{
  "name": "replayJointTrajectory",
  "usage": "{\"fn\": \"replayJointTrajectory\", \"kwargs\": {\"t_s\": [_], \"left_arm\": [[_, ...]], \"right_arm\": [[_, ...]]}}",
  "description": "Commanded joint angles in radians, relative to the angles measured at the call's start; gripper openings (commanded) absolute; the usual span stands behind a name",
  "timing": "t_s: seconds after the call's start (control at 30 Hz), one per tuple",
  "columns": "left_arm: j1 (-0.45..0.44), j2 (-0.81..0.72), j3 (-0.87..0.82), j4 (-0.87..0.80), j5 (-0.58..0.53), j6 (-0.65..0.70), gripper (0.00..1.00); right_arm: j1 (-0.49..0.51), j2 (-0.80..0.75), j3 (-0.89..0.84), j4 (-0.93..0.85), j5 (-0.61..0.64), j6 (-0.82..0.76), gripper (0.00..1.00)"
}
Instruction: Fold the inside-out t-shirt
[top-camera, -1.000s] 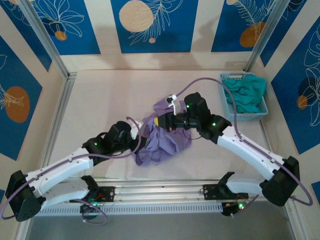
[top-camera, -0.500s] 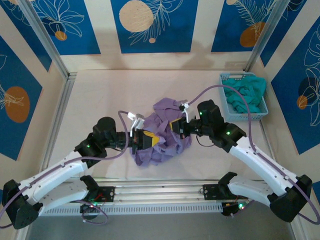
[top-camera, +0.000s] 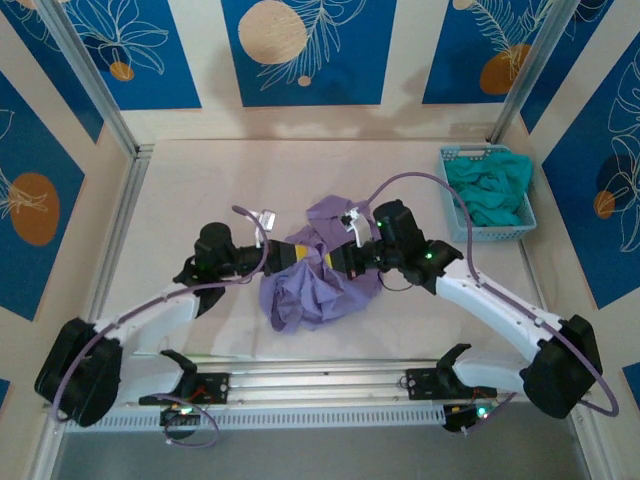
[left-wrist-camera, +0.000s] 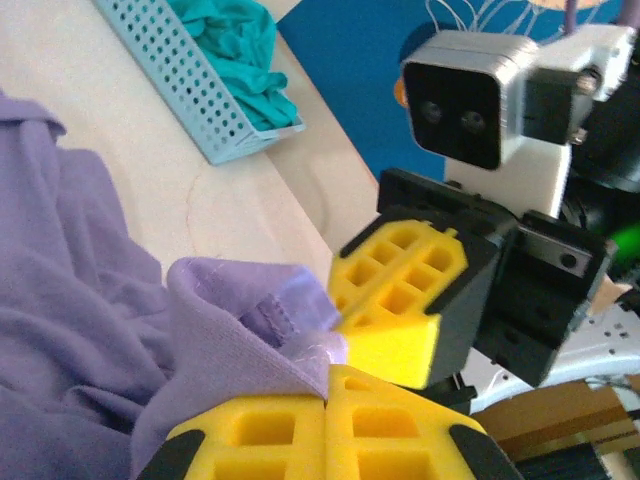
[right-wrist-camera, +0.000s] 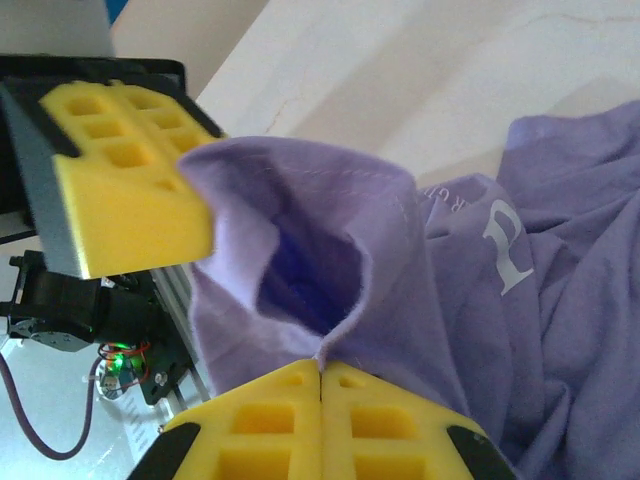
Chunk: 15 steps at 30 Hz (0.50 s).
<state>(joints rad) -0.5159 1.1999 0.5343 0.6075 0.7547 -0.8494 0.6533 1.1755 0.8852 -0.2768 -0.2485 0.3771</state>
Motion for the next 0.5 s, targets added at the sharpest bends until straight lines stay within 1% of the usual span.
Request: {"fn": "replayJointTrajectory", "kwargs": {"t_s": [0.0,0.1,0.2,0.23,0.33,0.4,0.47], "left_arm": [[0.044,0.052,-0.01,0.157,0.052,-0.092,0.0],[0.061,0.075,0.0,0.04,0.018,-0.027,0.02],[0.062,0.059,0.02,-0.147,-0.048,0.088,0.1],[0.063,0.049,0.025,-0.208,-0.076,0.128,0.14],[0.063,-0.001,0.036,-0.383,-0.169,0.231,0.31],[0.062,-0.043,0.051,-0.51,-0.252,0.295,0.4],[0.057,-0.092,0.066,-0.62,-0.333,0.351,0.46]], "right_arm": [[0.0,0.027,-0.007,0.046,-0.038,0.027,0.0],[-0.001,0.044,-0.002,0.052,-0.031,0.032,0.0],[-0.004,0.051,0.003,0.05,-0.028,0.033,0.0],[-0.007,0.052,0.007,0.049,-0.025,0.031,0.0],[-0.013,0.051,0.014,0.044,-0.026,0.03,0.0],[-0.015,0.055,0.017,0.041,-0.026,0.03,0.0],[-0.016,0.059,0.024,0.039,-0.027,0.034,0.0]]}}
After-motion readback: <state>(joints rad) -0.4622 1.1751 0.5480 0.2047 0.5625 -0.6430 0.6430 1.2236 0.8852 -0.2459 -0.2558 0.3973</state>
